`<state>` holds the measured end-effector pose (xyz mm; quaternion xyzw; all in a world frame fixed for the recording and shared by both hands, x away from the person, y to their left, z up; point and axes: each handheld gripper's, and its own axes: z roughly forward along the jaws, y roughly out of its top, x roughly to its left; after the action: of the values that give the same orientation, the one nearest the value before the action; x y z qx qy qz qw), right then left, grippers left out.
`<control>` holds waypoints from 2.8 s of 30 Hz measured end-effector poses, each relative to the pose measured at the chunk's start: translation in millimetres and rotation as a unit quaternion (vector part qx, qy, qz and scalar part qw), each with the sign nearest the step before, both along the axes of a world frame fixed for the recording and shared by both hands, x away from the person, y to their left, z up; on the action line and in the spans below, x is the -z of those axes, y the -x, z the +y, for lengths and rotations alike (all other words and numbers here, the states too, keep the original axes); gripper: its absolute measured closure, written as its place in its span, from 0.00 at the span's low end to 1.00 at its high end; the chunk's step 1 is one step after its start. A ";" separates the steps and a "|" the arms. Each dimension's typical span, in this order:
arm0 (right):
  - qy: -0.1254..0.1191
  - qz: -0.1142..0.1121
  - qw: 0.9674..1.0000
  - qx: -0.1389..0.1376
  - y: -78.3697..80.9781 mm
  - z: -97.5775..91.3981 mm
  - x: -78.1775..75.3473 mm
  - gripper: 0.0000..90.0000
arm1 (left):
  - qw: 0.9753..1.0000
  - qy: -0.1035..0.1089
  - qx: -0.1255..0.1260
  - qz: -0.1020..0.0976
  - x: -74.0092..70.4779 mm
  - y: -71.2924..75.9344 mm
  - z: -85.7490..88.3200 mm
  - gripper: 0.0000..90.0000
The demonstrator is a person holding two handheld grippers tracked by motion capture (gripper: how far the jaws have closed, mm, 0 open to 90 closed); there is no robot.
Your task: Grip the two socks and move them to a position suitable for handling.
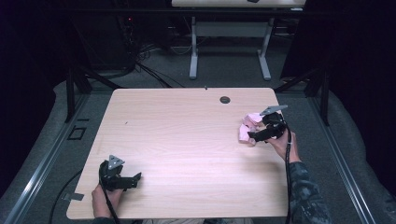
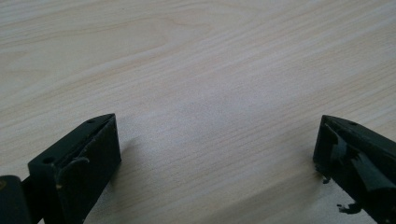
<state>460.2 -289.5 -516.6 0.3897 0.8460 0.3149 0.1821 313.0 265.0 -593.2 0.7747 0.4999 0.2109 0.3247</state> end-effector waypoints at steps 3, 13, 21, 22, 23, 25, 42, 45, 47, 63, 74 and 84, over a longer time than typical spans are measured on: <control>0.014 0.013 1.000 -0.005 -14.5 4.8 1.2 0.00 | 1.000 0.000 0.000 0.000 0.0 0.1 0.0 0.01; 0.062 0.045 0.997 -0.018 -52.7 17.0 18.8 0.02 | 1.000 0.000 0.000 0.000 0.0 0.1 0.0 0.01; 0.050 0.108 0.993 -0.009 -60.9 11.3 45.7 0.18 | 1.000 0.000 0.000 0.000 0.0 0.1 0.0 0.01; 0.043 0.108 0.993 -0.006 -60.4 10.4 46.1 0.20 | 1.000 0.000 0.000 0.000 0.0 0.1 0.0 0.01; 0.045 0.107 0.993 -0.006 -59.7 9.1 45.0 0.26 | 1.000 0.000 0.000 0.000 0.0 0.1 0.0 0.01; 0.044 0.107 0.993 -0.005 -58.6 9.2 44.3 0.30 | 1.000 0.000 0.000 0.000 0.0 0.3 0.0 0.01; 0.005 0.087 0.996 0.035 -41.2 3.2 33.5 0.80 | 1.000 0.000 0.000 0.000 -0.1 0.7 0.1 0.01; -0.018 0.059 0.998 0.027 -27.1 6.7 10.2 0.80 | 1.000 0.000 0.000 0.000 -0.1 0.6 0.2 0.01; -0.025 0.048 0.998 0.019 -17.8 11.9 -2.7 0.80 | 1.000 0.000 0.000 0.000 -0.1 0.6 0.1 0.01; -0.057 0.012 0.993 -0.105 57.6 100.1 -40.0 0.80 | 1.000 0.000 0.000 0.000 -0.1 0.6 0.1 0.01; -0.048 0.068 0.983 -0.163 79.4 156.5 10.4 0.78 | 1.000 0.000 0.000 0.000 0.0 0.6 0.1 0.01; -0.027 0.081 0.985 -0.152 77.3 165.6 52.1 0.56 | 1.000 0.000 0.000 0.000 -0.1 0.5 0.2 0.01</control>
<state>383.0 -123.9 -568.8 0.2859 0.8984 0.3292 0.0523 312.5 265.2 -593.1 0.7748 0.4999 0.2103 0.3248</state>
